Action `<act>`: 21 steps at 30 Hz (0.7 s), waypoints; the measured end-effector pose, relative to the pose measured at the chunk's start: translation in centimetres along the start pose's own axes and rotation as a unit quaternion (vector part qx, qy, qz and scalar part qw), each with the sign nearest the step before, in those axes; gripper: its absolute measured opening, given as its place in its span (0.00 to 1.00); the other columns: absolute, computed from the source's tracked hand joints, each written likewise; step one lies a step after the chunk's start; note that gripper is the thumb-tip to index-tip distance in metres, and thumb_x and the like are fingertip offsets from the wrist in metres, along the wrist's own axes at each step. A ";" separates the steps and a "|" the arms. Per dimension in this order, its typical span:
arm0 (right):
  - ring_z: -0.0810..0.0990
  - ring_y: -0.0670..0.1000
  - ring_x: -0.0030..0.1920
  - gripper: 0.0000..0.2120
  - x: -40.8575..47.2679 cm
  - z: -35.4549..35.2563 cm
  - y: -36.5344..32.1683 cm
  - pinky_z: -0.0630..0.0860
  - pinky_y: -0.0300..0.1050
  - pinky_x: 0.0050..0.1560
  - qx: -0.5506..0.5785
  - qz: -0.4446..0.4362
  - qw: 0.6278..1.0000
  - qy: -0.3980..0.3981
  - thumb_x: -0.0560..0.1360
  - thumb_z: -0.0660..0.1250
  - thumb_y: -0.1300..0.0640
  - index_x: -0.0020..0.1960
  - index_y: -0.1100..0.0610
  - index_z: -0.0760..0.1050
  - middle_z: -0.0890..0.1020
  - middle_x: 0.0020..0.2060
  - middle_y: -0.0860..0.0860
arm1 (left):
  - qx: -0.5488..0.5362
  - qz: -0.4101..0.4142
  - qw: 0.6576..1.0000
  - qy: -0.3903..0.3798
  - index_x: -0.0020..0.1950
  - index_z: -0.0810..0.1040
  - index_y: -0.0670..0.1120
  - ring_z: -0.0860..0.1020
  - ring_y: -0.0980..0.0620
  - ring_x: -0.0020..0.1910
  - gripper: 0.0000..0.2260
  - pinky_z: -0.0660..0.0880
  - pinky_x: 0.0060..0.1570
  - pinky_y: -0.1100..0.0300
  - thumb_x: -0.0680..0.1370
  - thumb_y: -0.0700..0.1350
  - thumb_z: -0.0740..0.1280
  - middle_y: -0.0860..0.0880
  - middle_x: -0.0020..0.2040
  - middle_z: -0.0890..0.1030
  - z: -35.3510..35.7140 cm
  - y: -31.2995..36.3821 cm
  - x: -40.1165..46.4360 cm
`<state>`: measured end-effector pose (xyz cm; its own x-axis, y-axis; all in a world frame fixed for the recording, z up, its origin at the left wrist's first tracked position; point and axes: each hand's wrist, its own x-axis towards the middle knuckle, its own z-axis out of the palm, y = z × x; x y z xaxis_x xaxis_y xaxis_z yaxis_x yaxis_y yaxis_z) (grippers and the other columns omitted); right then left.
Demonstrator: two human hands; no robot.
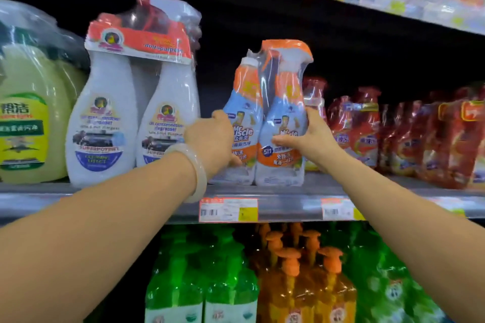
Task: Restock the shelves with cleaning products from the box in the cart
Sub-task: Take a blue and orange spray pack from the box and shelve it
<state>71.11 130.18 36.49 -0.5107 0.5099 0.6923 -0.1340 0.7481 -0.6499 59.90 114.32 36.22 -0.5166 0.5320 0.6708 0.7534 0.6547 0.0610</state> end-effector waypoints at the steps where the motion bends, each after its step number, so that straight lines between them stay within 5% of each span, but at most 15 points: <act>1: 0.77 0.46 0.50 0.34 0.1 0.0 0.2 0.75 0.41 0.52 -0.011 -0.006 1.000 -0.010 0.66 0.78 0.61 0.66 0.58 0.65 0.76 0.52 0.45 | 0.003 -0.007 1.000 -0.005 0.62 0.64 0.38 0.78 0.42 0.55 0.37 0.65 0.41 0.55 0.66 0.60 0.75 0.43 0.55 0.78 -0.2 0.1 -0.1; 5: 0.76 0.46 0.52 0.47 -0.2 -0.3 1.7 0.77 0.36 0.48 -0.027 0.013 0.995 -0.098 0.65 0.77 0.64 0.74 0.55 0.52 0.73 0.59 0.48 | 0.043 0.005 0.999 -0.021 0.60 0.67 0.38 0.77 0.43 0.55 0.30 0.68 0.43 0.55 0.71 0.59 0.71 0.43 0.56 0.75 -0.1 0.0 -1.0; 7: 0.77 0.50 0.57 0.51 -0.6 -0.2 3.1 0.77 0.47 0.59 -0.013 0.041 0.992 -0.119 0.62 0.79 0.66 0.74 0.54 0.50 0.74 0.62 0.50 | 0.029 0.005 0.999 -0.036 0.60 0.69 0.39 0.78 0.43 0.55 0.27 0.71 0.44 0.55 0.71 0.56 0.72 0.44 0.55 0.76 0.4 -0.3 -1.7; 10: 0.77 0.52 0.60 0.51 -0.9 0.1 3.9 0.74 0.56 0.64 0.021 0.052 0.992 -0.117 0.60 0.80 0.65 0.73 0.51 0.54 0.74 0.63 0.51 | -0.009 -0.006 0.999 -0.041 0.58 0.70 0.40 0.77 0.44 0.54 0.26 0.72 0.46 0.55 0.71 0.56 0.72 0.44 0.55 0.77 1.3 -0.7 -2.7; 21: 0.76 0.46 0.56 0.49 -1.4 0.5 3.4 0.74 0.51 0.63 0.045 0.037 0.991 -0.122 0.62 0.78 0.68 0.73 0.48 0.54 0.74 0.54 0.41 | 0.042 -0.026 0.999 -0.017 0.60 0.68 0.40 0.77 0.43 0.55 0.23 0.74 0.50 0.52 0.74 0.55 0.69 0.42 0.56 0.78 1.7 -1.0 -3.9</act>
<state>70.91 131.83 33.11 -0.7110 0.4349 0.5525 -0.1582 0.6666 -0.7284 60.46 112.44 32.27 -0.5682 0.5137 0.6428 0.6893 0.7238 0.0308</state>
